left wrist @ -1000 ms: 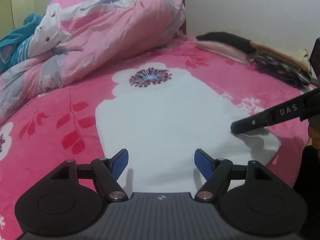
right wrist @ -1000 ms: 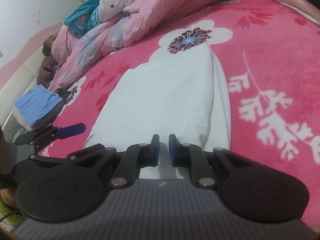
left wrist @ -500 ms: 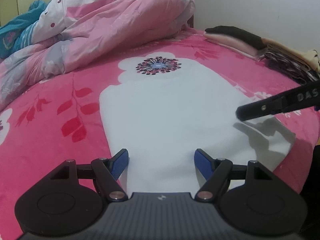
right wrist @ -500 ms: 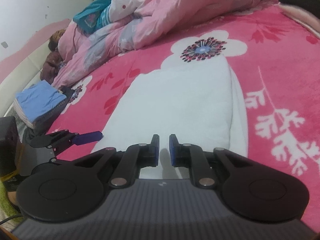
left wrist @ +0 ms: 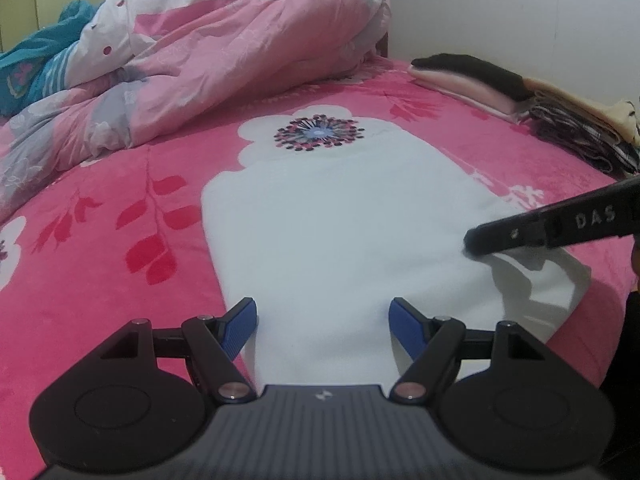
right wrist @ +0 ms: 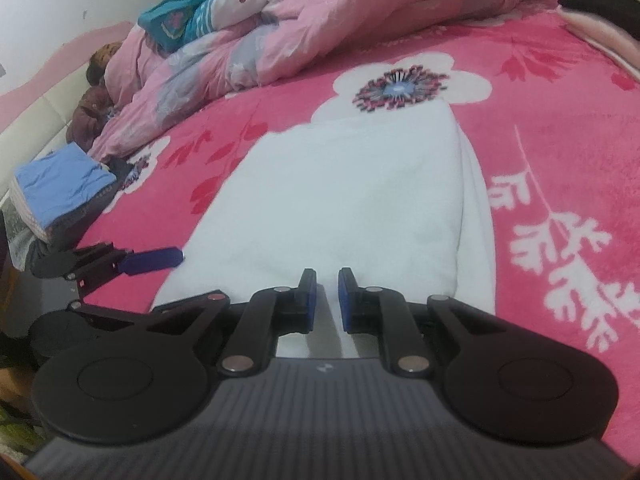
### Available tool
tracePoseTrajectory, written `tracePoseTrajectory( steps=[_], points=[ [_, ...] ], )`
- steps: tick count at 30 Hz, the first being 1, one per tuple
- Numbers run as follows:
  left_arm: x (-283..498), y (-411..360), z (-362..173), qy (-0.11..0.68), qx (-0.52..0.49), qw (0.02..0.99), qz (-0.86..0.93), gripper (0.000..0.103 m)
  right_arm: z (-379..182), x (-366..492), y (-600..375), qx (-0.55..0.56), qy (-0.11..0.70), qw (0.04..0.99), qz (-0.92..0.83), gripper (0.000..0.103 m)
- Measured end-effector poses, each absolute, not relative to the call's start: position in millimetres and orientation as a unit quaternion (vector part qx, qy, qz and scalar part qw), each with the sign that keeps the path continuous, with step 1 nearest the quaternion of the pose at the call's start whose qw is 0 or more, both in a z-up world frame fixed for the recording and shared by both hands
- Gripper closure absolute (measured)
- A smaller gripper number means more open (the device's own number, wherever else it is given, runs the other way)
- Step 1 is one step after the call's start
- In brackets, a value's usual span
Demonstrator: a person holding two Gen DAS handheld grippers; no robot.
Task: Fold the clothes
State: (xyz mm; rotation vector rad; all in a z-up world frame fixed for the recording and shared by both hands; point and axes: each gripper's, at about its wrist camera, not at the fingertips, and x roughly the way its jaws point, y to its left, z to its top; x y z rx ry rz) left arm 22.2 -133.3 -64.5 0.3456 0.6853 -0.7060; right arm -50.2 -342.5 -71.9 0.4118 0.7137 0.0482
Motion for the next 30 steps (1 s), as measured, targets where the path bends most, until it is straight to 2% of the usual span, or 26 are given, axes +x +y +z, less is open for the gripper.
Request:
tracePoseTrajectory(
  steps=[7, 15, 24, 30],
  points=[
    [24.8, -129.3, -54.4, 0.313, 0.152, 0.875, -0.338, 0.029, -60.2, -57.0, -343.9, 0.194, 0.335, 0.922, 0.019, 0.091],
    [30.9, -142.8, -74.5, 0.328, 0.165, 0.867, -0.337, 0.028, -81.7, -47.6, -329.1, 0.170, 0.351, 0.920, 0.025, 0.087],
    [31.5, -141.5, -72.7, 0.331, 0.165, 0.867, -0.335, 0.027, -62.4, -63.1, -317.0, 0.141, 0.325, 0.934, 0.044, 0.082],
    [30.2, -141.9, -73.3, 0.331, 0.166, 0.867, -0.334, 0.027, -78.7, -55.5, -309.0, 0.115, 0.344, 0.931, 0.037, 0.081]
  ],
)
